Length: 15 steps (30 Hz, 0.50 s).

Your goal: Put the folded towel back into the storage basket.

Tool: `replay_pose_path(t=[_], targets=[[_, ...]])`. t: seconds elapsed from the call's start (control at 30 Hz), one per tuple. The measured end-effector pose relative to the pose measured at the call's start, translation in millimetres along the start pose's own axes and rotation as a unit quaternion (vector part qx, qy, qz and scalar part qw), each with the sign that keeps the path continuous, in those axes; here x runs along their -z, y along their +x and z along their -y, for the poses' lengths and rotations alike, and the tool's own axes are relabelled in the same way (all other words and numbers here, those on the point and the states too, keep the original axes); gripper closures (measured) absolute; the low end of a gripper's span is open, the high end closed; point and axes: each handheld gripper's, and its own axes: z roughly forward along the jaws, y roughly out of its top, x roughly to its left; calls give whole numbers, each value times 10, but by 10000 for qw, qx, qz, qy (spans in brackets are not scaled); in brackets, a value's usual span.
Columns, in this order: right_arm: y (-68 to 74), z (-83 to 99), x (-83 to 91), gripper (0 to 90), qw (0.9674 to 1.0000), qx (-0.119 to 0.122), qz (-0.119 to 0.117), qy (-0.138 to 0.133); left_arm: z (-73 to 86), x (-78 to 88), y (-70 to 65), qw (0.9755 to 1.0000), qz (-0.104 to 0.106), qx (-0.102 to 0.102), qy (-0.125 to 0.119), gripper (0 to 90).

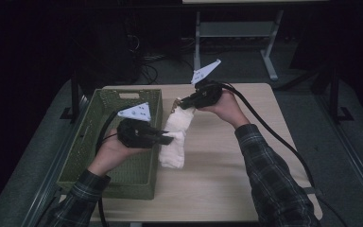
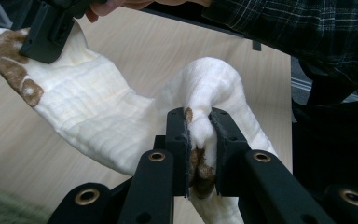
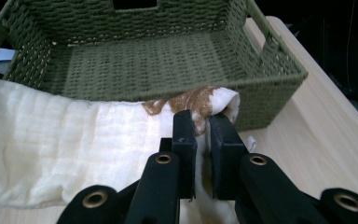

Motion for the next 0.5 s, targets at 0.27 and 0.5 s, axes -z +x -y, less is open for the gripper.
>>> replay_pose_path(t=[0.27, 0.5], targets=[[-1, -270, -155, 823, 9999, 80, 6, -65, 111, 245, 118, 9999, -103, 15, -53, 784], [20, -421, -400, 823, 9998, 182, -64, 4, 286, 399, 184, 9997, -199, 113, -57, 783]])
